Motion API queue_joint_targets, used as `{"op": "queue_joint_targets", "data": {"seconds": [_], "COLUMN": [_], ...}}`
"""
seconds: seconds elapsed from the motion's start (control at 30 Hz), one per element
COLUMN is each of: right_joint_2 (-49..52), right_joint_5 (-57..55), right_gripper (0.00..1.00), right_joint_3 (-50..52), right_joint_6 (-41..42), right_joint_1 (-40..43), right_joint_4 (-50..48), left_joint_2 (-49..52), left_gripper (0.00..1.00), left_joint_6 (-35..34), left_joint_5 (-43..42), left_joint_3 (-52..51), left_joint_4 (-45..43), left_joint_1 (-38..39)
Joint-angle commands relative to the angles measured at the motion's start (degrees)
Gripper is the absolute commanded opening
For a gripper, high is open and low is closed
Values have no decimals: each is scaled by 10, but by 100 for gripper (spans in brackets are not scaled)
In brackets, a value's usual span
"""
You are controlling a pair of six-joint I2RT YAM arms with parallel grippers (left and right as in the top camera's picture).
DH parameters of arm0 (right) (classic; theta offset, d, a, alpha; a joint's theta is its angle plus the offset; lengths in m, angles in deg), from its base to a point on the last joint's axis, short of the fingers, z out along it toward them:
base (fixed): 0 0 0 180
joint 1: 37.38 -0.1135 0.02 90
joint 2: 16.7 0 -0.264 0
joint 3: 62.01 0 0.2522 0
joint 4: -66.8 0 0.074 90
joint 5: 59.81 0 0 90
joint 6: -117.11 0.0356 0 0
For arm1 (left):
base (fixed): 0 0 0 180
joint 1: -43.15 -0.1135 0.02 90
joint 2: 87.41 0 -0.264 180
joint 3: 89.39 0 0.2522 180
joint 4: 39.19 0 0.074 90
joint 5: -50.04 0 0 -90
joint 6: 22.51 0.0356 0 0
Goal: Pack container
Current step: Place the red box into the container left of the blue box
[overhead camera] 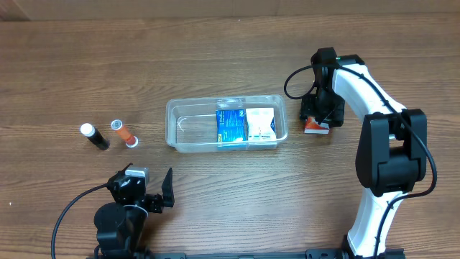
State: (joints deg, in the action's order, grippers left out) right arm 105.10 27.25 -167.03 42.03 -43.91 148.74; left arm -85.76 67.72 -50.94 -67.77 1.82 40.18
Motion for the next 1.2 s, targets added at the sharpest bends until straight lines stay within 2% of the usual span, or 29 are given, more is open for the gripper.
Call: {"op": "queue_joint_targets", "data": {"seconds": [0.0, 0.17, 0.23, 0.3, 0.47, 0.63, 0.83, 1.03, 1.1, 1.17], "right_joint_2": [-59, -205, -255, -263, -207, -112, -23, 7, 8, 8], "right_joint_5": [-4, 12, 24, 28, -13, -24, -8, 15, 15, 15], "right_gripper": [63, 63, 63, 63, 62, 63, 63, 64, 73, 76], "right_joint_3": [-61, -95, -95, -95, -83, -83, -83, -83, -83, -83], "right_joint_6": [2, 2, 31, 51, 124, 168, 211, 222, 227, 226], "right_joint_1": [-2, -39, -94, -152, -326, -397, -410, -410, -410, -410], "right_joint_4": [35, 70, 69, 61, -38, -104, -129, -155, -156, -156], "left_joint_2": [-7, -7, -7, -7, -7, -7, -7, -7, -7, -7], "left_gripper": [100, 100, 100, 100, 100, 100, 100, 100, 100, 100], "left_joint_6": [9, 9, 9, 9, 9, 9, 9, 9, 9, 9], "left_joint_5": [-5, -5, -5, -5, -5, -5, -5, -5, -5, -5], "left_joint_3": [-2, -2, -2, -2, -2, -2, -2, -2, -2, -2], "left_joint_4": [-1, -1, -1, -1, -1, -1, -1, -1, -1, -1], "left_joint_1": [5, 5, 5, 5, 5, 5, 5, 5, 5, 5]}}
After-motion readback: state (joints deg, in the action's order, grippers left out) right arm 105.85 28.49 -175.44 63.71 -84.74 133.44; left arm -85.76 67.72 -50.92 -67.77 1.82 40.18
